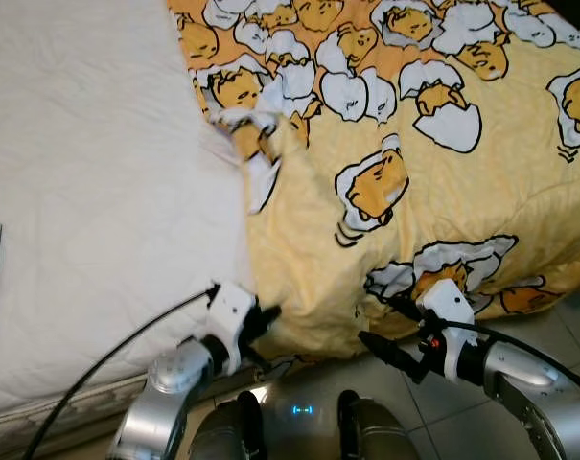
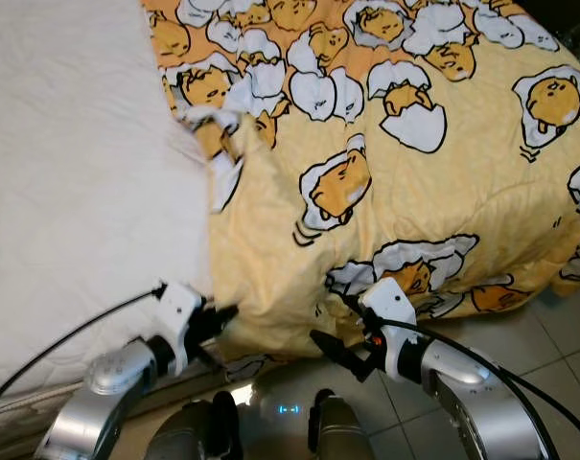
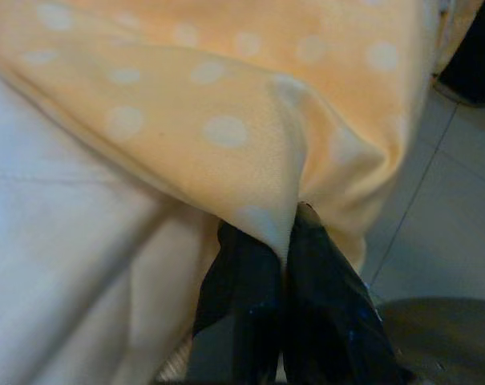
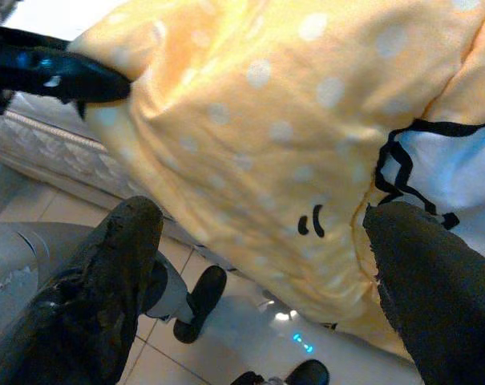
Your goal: Clean up the room
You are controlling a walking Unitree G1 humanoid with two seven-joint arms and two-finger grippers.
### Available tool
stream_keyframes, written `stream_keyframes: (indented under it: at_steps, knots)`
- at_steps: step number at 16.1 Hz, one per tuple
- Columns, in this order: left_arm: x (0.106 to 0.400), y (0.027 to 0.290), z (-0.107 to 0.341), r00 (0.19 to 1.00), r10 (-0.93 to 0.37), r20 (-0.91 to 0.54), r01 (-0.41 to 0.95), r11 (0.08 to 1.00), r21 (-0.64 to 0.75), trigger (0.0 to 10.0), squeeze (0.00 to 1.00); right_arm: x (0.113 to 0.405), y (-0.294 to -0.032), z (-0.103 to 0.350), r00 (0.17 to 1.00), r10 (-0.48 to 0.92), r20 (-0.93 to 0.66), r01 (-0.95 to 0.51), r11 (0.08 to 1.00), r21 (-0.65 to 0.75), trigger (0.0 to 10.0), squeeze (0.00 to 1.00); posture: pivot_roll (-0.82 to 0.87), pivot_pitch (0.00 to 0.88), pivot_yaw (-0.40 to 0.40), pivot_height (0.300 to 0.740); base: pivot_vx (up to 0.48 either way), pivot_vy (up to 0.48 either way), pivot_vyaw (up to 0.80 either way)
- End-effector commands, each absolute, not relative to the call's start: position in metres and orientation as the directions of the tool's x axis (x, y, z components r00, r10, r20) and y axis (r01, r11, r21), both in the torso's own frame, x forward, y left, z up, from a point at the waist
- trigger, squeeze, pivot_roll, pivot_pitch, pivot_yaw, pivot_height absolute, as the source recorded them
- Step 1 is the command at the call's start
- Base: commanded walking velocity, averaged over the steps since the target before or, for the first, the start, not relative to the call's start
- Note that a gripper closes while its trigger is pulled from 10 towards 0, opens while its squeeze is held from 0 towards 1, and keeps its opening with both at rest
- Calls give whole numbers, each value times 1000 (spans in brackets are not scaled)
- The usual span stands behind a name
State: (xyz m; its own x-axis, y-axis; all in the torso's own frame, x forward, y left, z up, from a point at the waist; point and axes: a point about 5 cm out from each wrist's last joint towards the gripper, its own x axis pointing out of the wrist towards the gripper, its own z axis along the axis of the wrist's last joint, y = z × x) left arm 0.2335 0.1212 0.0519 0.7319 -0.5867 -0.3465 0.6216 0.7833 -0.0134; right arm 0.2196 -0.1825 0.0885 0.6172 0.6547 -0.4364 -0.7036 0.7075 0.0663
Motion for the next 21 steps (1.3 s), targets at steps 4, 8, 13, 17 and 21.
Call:
stream_keyframes:
  at_steps: [4, 8, 13, 17, 21]
  knots:
    - [212, 138, 59, 768, -484, -419, 554, 830, 58, 0, 0, 215, -178, 84, 603, 672, -430, -709, 698, 98, 10000, 0, -113, 271, 26, 740, 0, 0, 0]
    - [197, 147, 64, 772, -442, -456, 533, 841, 87, 0, 0, 214, -173, 80, 596, 680, -426, -711, 694, 113, 10000, 0, -82, 270, 32, 740, 0, 0, 0]
    - [181, 136, 58, 720, -468, -512, 579, 812, 73, 0, 0, 215, -170, 77, 598, 681, -424, -711, 694, 112, 10000, 0, -76, 250, 45, 740, 0, 0, 0]
    - [172, 133, 53, 694, -470, -545, 596, 800, 68, 0, 0, 217, -170, 77, 600, 681, -420, -713, 694, 105, 10000, 0, -71, 239, 39, 740, 0, 0, 0]
    - [162, 129, 47, 669, -476, -571, 606, 794, 49, 0, 0, 218, -169, 75, 593, 684, -424, -718, 688, 105, 10000, 0, -65, 233, 34, 740, 0, 0, 0]
